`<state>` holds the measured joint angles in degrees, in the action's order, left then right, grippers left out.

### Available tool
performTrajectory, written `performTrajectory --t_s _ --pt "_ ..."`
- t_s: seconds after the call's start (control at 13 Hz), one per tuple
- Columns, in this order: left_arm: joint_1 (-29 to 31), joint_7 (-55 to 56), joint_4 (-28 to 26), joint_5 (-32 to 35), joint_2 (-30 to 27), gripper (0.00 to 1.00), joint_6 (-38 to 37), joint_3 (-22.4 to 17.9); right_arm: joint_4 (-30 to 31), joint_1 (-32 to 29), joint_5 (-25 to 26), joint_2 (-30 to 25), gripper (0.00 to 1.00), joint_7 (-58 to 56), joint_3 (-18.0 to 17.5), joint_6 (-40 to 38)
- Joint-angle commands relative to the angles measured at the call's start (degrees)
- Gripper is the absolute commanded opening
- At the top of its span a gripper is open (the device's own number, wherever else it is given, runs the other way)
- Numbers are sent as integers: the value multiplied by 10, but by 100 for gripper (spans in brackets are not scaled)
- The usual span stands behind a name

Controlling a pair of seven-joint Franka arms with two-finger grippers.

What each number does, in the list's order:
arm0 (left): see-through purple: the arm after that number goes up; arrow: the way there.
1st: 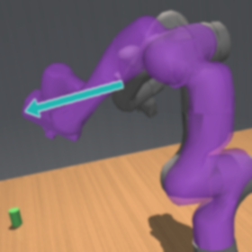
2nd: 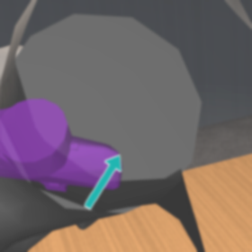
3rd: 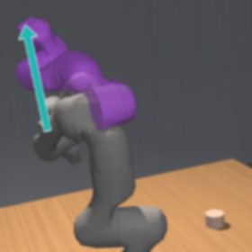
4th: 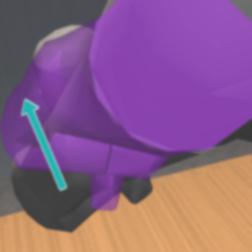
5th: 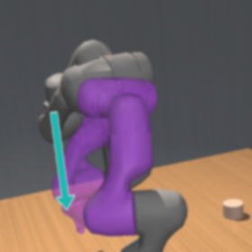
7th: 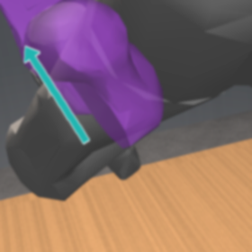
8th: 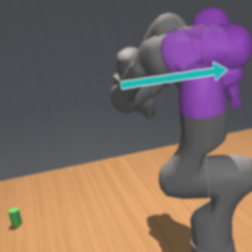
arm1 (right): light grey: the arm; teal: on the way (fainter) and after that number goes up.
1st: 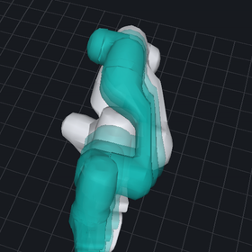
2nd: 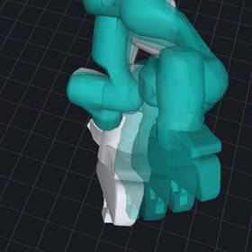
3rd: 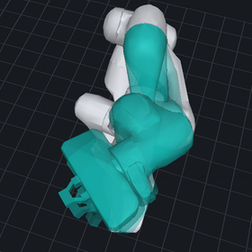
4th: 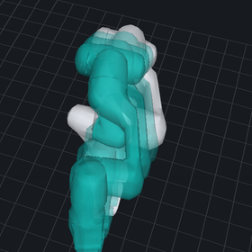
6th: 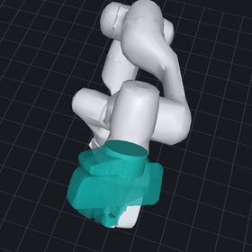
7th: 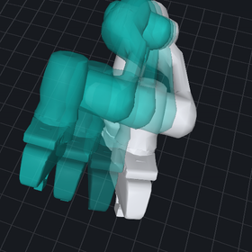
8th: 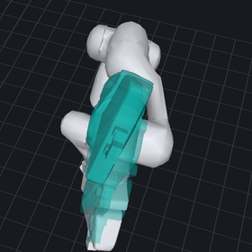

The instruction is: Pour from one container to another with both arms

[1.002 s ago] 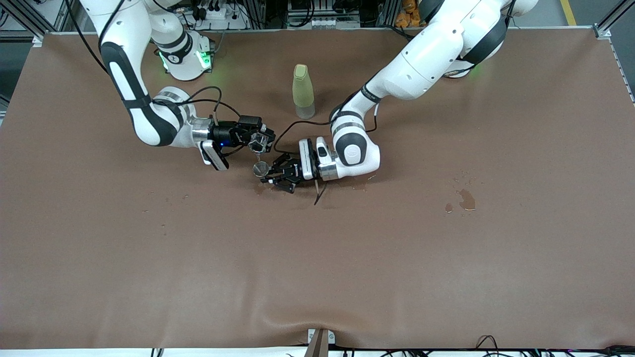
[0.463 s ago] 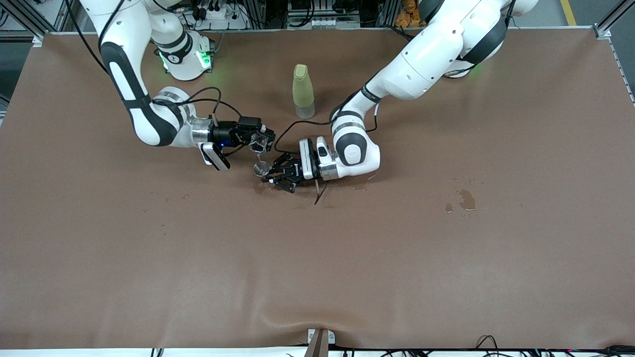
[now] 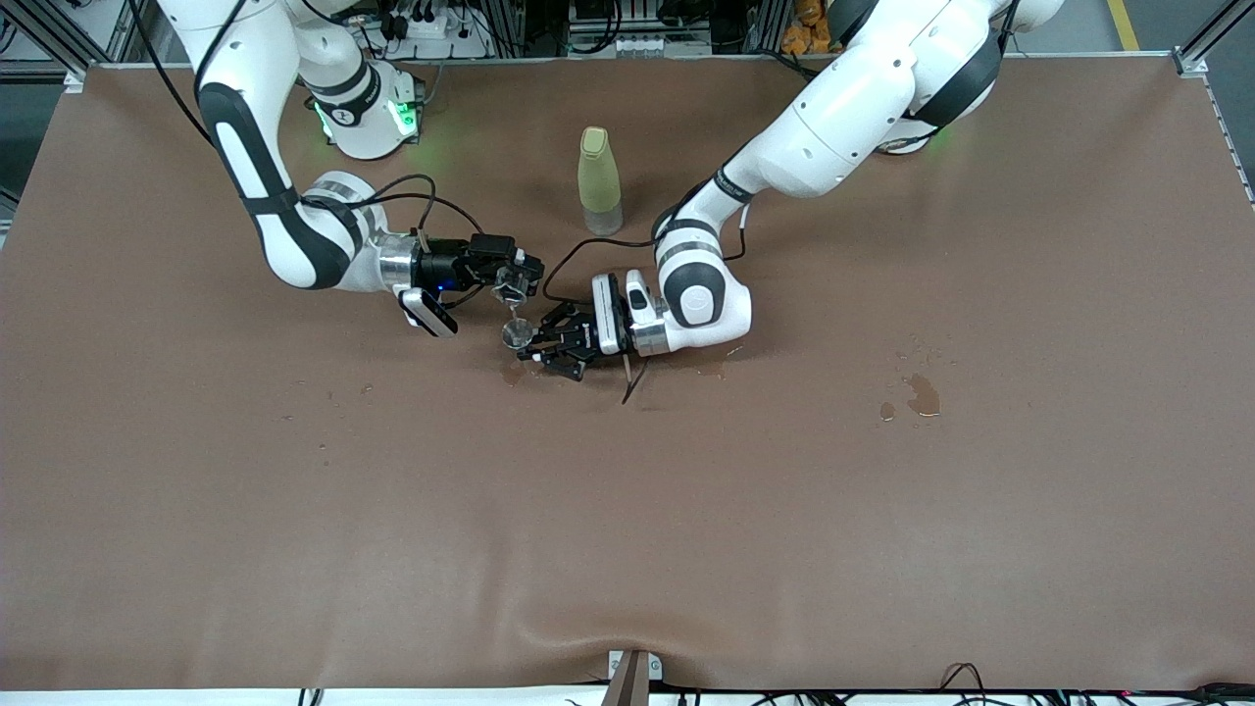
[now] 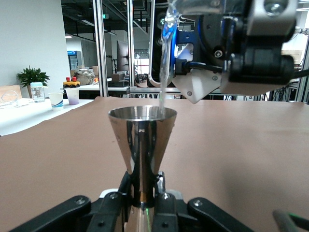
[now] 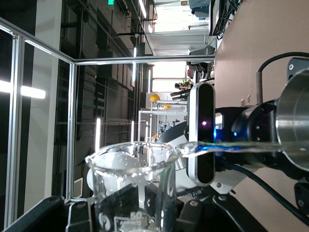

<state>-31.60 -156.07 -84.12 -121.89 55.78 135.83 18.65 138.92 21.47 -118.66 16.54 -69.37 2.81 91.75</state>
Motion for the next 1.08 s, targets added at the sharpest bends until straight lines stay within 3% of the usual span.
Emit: performTrajectory --t_s 0.0,1.0 --pt "2 -47 -6 -28 -2 0 -10 2 11 -8 -18 -18 0 39 -6 0" --pt "3 -45 -7 -27 -4 0 -10 2 7 -8 -31 -18 0 175 -6 -1"
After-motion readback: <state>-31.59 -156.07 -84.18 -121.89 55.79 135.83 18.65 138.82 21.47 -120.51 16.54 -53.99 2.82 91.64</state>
